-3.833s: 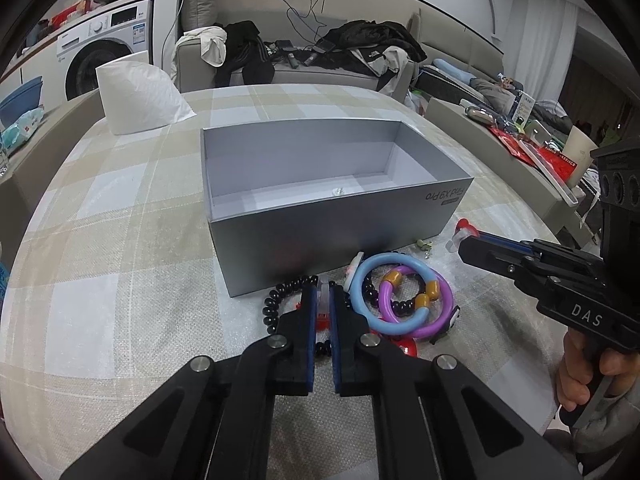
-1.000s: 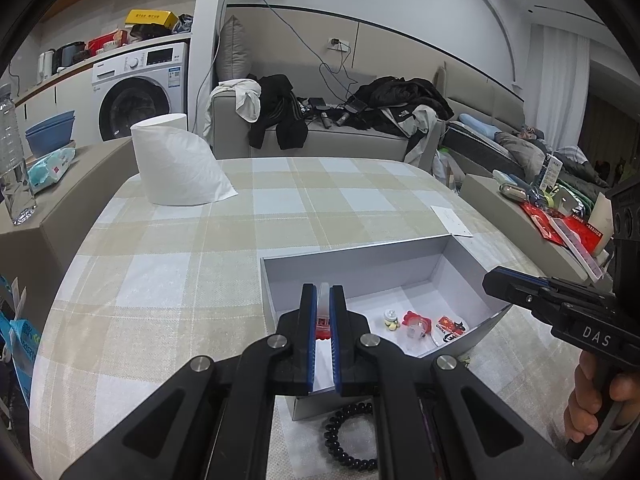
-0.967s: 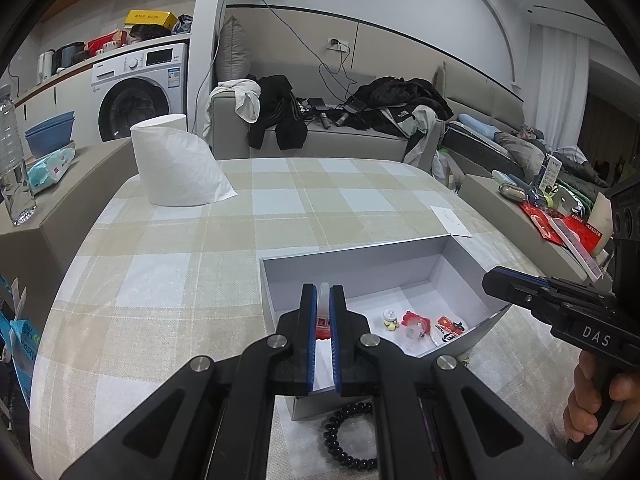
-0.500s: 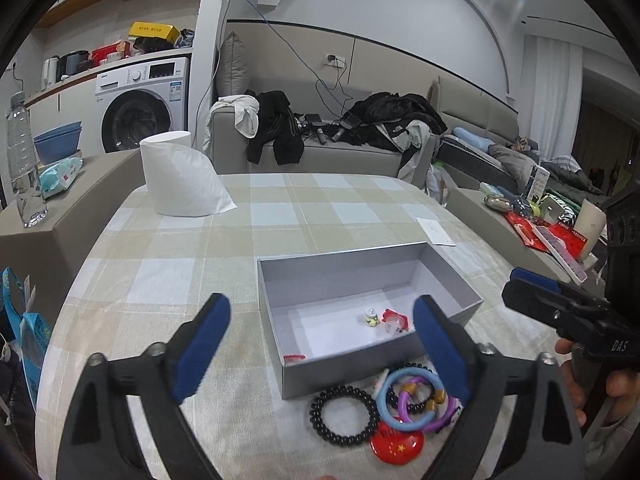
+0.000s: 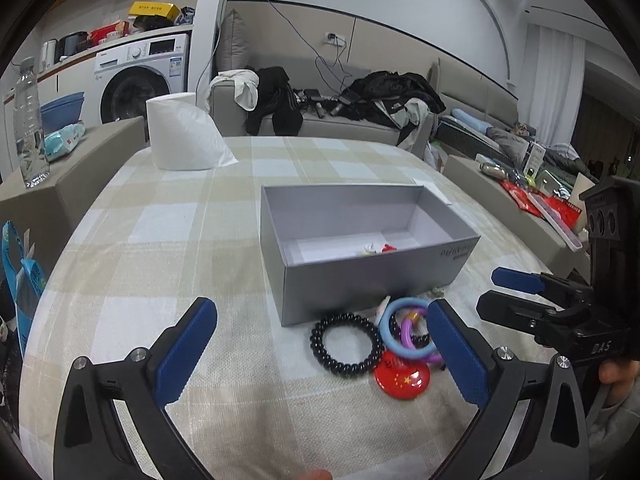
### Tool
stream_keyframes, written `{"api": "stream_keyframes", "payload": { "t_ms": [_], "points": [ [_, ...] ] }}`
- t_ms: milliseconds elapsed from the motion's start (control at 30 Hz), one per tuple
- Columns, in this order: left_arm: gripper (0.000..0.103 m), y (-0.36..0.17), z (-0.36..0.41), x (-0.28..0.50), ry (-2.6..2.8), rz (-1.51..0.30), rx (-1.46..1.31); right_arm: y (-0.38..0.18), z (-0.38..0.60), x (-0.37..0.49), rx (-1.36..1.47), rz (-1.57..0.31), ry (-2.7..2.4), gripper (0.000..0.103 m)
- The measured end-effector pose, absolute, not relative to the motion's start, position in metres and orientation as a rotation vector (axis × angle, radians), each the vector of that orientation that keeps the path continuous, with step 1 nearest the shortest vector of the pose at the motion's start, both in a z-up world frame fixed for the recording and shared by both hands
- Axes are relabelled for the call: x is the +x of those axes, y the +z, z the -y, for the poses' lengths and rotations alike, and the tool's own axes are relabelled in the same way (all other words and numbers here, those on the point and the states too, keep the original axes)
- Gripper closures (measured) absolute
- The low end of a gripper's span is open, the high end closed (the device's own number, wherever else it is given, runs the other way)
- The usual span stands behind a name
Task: Organize jewelry
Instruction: 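Move both open tools back toward the remaining jewelry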
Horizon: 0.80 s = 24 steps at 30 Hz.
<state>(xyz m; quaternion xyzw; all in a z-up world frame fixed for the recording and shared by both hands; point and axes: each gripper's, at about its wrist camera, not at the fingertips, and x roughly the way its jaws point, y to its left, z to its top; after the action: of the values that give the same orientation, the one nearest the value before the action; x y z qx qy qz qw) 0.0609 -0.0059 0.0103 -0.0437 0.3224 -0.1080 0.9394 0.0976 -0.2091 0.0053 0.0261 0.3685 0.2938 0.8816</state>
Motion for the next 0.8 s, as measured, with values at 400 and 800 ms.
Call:
{"api": "stream_keyframes", "payload": {
  "t_ms": [400, 800],
  "points": [
    [0.001, -0.003, 0.005, 0.059, -0.265, -0.746, -0.121, -0.01, 0.181, 0.086, -0.079, -0.866, 0.733, 0.032],
    [0.001, -0.005, 0.004, 0.059, -0.289, -0.751, -0.134, -0.017, 0.171, 0.081, -0.154, -0.89, 0.736, 0.05]
  ]
}}
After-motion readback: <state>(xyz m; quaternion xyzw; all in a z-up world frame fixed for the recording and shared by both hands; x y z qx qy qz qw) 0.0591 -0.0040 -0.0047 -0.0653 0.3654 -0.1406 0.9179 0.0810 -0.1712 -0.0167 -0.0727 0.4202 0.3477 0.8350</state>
